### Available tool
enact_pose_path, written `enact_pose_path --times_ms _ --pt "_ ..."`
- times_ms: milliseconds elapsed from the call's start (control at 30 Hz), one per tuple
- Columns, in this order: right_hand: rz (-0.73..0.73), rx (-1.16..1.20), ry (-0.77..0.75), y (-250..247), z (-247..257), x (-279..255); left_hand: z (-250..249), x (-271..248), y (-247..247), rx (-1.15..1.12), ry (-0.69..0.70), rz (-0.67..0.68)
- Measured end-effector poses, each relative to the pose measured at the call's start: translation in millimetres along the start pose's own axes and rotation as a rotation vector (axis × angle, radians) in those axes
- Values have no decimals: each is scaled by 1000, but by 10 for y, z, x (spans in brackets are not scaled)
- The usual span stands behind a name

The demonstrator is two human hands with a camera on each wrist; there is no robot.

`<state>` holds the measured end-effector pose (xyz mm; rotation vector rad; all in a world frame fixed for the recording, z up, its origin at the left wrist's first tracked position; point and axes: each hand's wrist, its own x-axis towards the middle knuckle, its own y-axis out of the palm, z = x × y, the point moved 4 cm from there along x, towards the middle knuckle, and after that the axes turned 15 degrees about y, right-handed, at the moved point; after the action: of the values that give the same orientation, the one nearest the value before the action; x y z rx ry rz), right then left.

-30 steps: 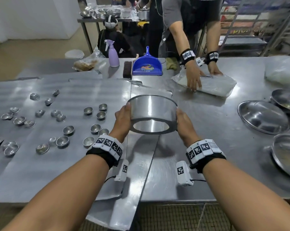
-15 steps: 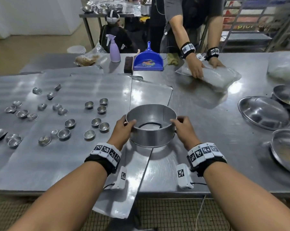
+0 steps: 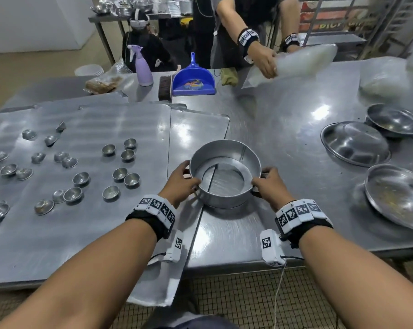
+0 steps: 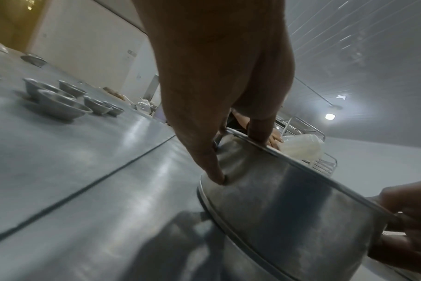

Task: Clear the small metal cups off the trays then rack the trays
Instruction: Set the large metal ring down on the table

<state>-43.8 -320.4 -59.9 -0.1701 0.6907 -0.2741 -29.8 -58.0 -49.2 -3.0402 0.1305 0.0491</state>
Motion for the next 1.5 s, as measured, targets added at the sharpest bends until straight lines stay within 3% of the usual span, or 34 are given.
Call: enact_pose_path --times_ms 333,667,800,933,1100,1200,1400,1500 --pt "-9 -92 55 -551 -302 27 -40 101 530 97 33 179" --pt "26 -110 25 -641 -337 35 183 224 527 144 7 90" --pt "-76 -237 -36 -660 -239 -5 155 241 484 251 61 52" --pt "-240 -465 -220 -579 54 -168 91 190 395 364 115 35" --pt "-187 -562 -458 -33 409 -351 -59 5 75 544 192 -27" --pt "-18 -588 -508 449 512 -477 -111 -152 -259 659 175 -31" --pt "231 -801 -513 1503 611 -662 -91 -423 -1311 768 -17 25" --pt "322 -852 -537 2048 705 -811 -115 -591 -1927 803 -69 -30"
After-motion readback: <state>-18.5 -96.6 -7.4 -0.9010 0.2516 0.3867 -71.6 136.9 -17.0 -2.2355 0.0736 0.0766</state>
